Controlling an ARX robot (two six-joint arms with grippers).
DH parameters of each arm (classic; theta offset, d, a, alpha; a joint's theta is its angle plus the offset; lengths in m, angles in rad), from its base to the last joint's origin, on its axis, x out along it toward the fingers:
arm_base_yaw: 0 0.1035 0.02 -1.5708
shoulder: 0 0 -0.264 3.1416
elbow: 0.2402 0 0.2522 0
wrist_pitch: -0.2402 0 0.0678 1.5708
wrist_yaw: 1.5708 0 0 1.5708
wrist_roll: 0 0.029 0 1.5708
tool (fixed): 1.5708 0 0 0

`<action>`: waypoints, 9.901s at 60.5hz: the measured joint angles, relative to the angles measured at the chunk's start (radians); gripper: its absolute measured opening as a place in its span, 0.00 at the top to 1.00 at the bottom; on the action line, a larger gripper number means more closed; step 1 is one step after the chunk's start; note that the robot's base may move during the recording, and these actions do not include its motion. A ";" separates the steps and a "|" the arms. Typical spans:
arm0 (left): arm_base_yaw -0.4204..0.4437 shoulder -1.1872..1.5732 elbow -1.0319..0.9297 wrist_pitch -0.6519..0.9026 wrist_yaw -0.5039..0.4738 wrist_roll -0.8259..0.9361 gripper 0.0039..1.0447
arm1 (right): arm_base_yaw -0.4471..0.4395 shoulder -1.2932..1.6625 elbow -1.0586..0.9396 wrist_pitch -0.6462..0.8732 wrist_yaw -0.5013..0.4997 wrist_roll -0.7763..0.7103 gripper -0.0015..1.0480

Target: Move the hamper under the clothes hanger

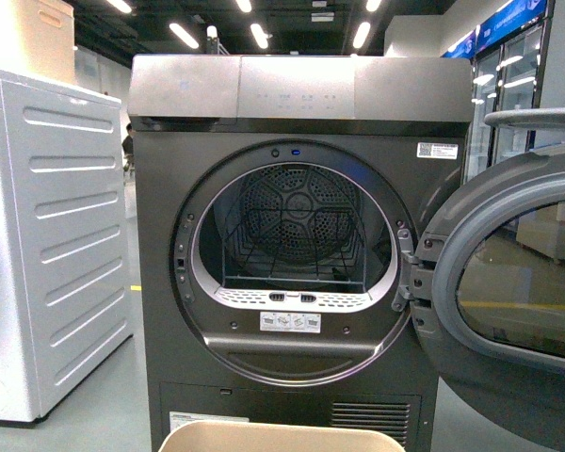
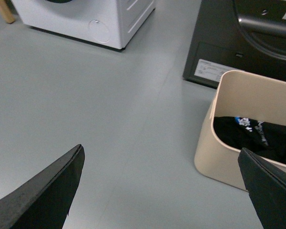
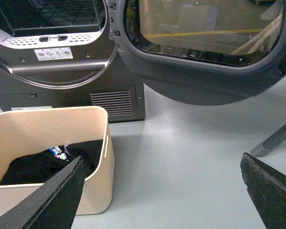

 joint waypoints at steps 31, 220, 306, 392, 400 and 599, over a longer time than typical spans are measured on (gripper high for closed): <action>0.045 1.106 0.515 0.210 0.268 0.102 0.06 | 0.066 1.092 0.548 0.221 -0.113 0.000 0.08; -0.001 1.958 1.260 0.126 0.351 0.082 0.92 | 0.191 2.228 1.553 -0.122 -0.021 0.059 0.61; -0.155 1.350 0.396 0.465 0.245 -0.026 0.96 | 0.232 1.621 0.513 0.436 0.006 0.080 0.97; -0.163 1.262 0.315 0.489 0.205 -0.026 0.96 | 0.263 1.548 0.426 0.489 0.025 0.113 0.97; -0.174 1.262 0.319 0.492 0.212 -0.026 0.96 | 0.252 1.545 0.426 0.489 0.038 0.112 0.97; -0.165 1.258 0.318 0.492 0.199 -0.026 0.96 | 0.262 1.540 0.419 0.489 0.021 0.112 0.97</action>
